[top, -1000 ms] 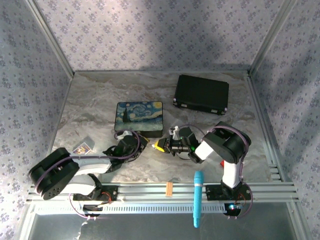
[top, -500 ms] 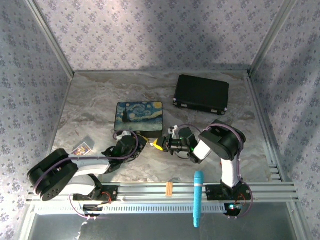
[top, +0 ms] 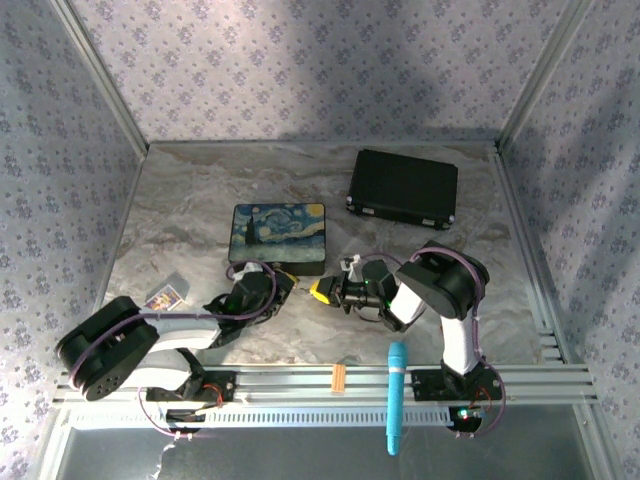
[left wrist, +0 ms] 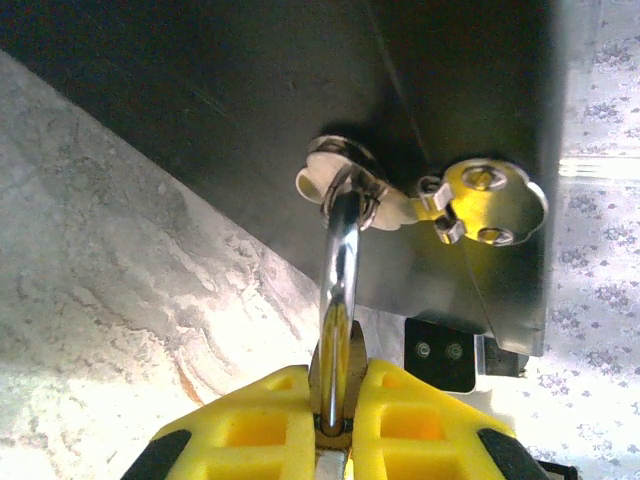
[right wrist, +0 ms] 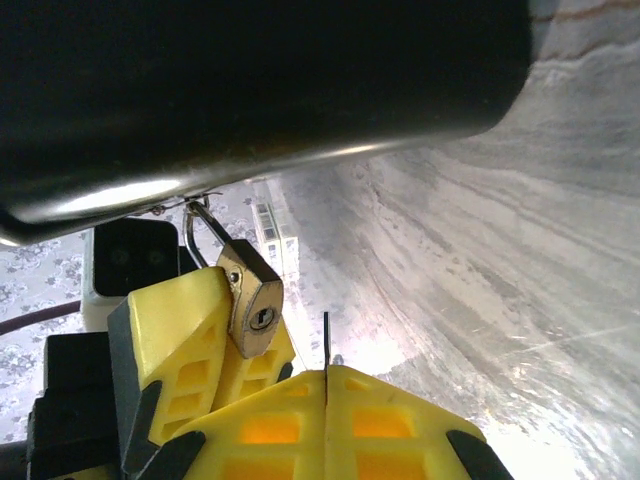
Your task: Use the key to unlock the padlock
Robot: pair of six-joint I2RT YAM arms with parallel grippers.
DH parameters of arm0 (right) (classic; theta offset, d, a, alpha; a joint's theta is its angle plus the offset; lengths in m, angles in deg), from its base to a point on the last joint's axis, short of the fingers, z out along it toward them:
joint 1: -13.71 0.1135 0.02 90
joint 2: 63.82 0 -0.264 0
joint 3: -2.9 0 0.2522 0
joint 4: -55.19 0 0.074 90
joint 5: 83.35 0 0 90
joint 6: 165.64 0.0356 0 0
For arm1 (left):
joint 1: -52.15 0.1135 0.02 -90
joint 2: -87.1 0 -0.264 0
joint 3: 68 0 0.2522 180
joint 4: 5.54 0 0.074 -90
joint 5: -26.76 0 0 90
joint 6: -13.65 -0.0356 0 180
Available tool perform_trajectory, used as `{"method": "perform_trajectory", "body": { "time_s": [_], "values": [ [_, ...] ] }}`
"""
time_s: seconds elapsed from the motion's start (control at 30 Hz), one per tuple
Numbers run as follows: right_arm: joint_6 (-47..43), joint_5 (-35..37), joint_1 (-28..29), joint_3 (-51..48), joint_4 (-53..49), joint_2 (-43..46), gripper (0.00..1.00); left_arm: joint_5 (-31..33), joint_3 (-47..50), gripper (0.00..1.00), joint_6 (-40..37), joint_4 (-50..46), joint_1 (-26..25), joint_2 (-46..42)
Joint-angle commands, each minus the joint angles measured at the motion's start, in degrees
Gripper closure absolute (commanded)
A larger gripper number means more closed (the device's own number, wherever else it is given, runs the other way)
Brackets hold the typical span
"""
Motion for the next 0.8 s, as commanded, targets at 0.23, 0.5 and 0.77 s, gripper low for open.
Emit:
{"method": "perform_trajectory", "body": {
  "time_s": [0.23,0.5,0.77],
  "values": [
    [-0.2,1.3,-0.2,0.3,2.6,0.9,1.00,-0.3,0.8,1.00,2.6,4.4,0.2,0.0],
    [-0.5,2.1,-0.2,-0.3,2.6,2.4,1.00,-0.3,1.2,1.00,3.8,4.6,0.3,0.4],
    [-0.4,1.0,-0.1,1.4,2.6,2.1,1.00,-0.6,1.8,1.00,4.9,7.5,0.5,2.1]
  ]
}}
